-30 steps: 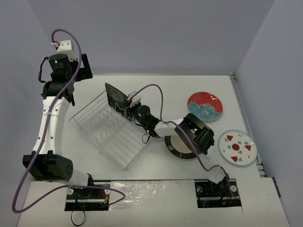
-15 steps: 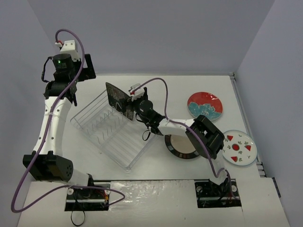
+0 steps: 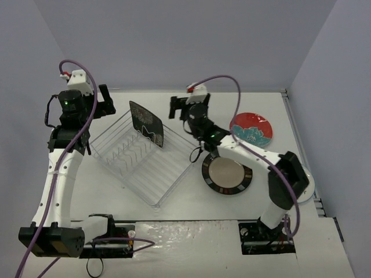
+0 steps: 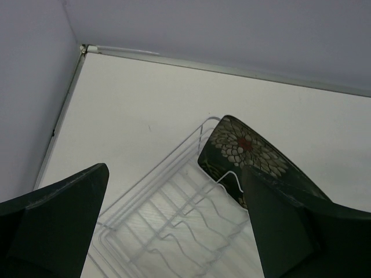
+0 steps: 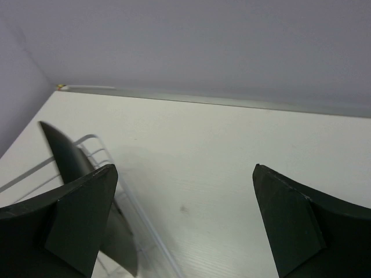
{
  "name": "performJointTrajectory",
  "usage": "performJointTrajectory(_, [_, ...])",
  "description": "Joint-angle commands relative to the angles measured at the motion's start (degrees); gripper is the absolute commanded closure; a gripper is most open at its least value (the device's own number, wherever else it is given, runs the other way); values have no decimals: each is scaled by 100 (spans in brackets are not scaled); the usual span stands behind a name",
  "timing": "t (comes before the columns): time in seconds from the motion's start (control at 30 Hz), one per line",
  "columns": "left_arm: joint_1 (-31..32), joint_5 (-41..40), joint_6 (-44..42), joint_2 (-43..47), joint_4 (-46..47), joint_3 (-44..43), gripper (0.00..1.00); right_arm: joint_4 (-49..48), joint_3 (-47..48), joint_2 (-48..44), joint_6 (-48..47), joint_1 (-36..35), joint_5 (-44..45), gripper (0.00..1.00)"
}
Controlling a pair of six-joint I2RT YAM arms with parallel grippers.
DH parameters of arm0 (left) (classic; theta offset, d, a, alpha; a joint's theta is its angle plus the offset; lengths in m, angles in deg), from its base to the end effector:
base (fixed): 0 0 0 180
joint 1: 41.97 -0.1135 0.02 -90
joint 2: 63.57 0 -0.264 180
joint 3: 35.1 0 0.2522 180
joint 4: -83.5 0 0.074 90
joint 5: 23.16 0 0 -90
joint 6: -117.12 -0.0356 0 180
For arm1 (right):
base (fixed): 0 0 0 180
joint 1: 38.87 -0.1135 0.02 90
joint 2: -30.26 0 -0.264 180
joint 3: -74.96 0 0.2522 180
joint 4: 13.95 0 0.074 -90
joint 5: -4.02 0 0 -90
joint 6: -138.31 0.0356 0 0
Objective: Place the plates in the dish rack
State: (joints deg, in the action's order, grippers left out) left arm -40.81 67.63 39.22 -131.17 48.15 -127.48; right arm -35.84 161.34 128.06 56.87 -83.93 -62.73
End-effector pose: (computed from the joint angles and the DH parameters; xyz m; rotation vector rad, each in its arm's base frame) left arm 0.2561 -0.0057 0.4432 -0.1576 1.7516 -0.1807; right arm 0.2981 0.2789 0.3445 -0.1081 1.4170 0.4944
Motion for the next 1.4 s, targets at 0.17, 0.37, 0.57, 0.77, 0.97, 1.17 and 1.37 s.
performJointTrajectory(0.17, [-3, -26, 594, 399, 559, 787, 3, 3938, -1430, -3121, 2673, 1867, -9, 0])
performJointTrajectory(0.37, [-3, 211, 709, 315, 796, 956, 3, 5620, -2395, -4418, 3169, 2822, -1189, 0])
performJointTrajectory(0.57, [-3, 303, 752, 197, 840, 1014, 3, 6018, -3200, -4809, 3271, 3606, -2436, 0])
performJointTrajectory(0.77, [-4, 276, 751, 84, 816, 998, 3, 5356, -3969, -4438, 3071, 4399, -3403, 0])
performJointTrajectory(0.97, [-11, 251, 724, 58, 791, 974, 3, 4288, -4855, -4205, 3114, 4952, -4479, 3])
performJointTrajectory(1.17, [-4, 218, 733, 82, 806, 1014, 3, 3836, -5296, -3993, 3013, 5366, -4873, 5])
performJointTrajectory(1.37, [-3, 136, 769, 128, 818, 1033, 3, 2948, -5920, -3304, 2993, 6016, -5721, 19])
